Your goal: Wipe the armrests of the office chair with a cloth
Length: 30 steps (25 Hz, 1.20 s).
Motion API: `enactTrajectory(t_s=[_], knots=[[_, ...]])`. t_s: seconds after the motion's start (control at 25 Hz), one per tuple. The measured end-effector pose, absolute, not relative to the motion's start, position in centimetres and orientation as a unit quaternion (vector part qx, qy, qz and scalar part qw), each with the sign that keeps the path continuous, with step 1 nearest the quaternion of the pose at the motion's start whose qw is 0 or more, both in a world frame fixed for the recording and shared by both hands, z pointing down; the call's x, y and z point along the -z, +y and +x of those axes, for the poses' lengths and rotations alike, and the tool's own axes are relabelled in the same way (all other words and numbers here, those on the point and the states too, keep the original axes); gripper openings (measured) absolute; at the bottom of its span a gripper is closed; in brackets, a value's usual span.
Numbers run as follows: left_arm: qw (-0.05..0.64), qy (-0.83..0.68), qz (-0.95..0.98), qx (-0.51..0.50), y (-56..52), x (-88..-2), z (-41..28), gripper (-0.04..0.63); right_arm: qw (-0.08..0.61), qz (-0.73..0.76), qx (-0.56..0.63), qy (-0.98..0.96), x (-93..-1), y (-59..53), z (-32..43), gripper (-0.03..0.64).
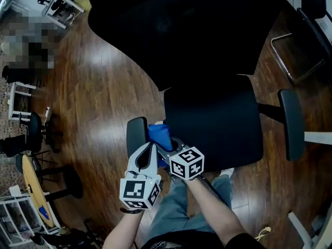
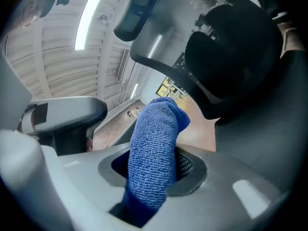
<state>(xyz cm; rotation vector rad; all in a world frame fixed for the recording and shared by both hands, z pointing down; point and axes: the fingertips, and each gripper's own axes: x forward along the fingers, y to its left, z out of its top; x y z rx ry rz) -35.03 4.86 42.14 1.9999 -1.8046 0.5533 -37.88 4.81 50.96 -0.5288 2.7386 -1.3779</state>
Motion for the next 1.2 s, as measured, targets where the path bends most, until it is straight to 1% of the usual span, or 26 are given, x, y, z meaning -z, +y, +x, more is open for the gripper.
enactTrajectory(t_s=[0.16,0.36,0.44,0.6,0.96,1.2], knots=[[0.174,-0.664,0.691,-0.227,4.6,-43.0,-34.3,-0.025,0.038,-0.131,0.456,0.88,-52.1,4.7,-38.7,0.14],[0.173,-0.671,0.688,-0.215,4.0,-42.8,-32.8,-0.025,0.037,-0.107,0.462,0.88,-54.0,4.6,-40.1,0.14],[0.17,-0.67,0.689,-0.215,3.6,-43.5,-31.8,-0.025,0.027,-0.103,0.462,0.88,-55.2,4.5,-40.1,0.14],[0.187,-0.669,0.685,-0.219,2.7,-45.8,-30.6,-0.025,0.007,-0.099,0.467,0.879,-58.0,3.8,-40.0,0.14],[0.229,-0.678,0.659,-0.23,2.5,-51.3,-32.0,-0.025,-0.046,-0.117,0.495,0.86,-64.5,2.4,-41.1,0.14],[0.25,-0.672,0.658,-0.231,3.1,-52.1,-31.8,-0.025,-0.085,-0.135,0.497,0.853,-66.2,2.0,-40.7,0.14]])
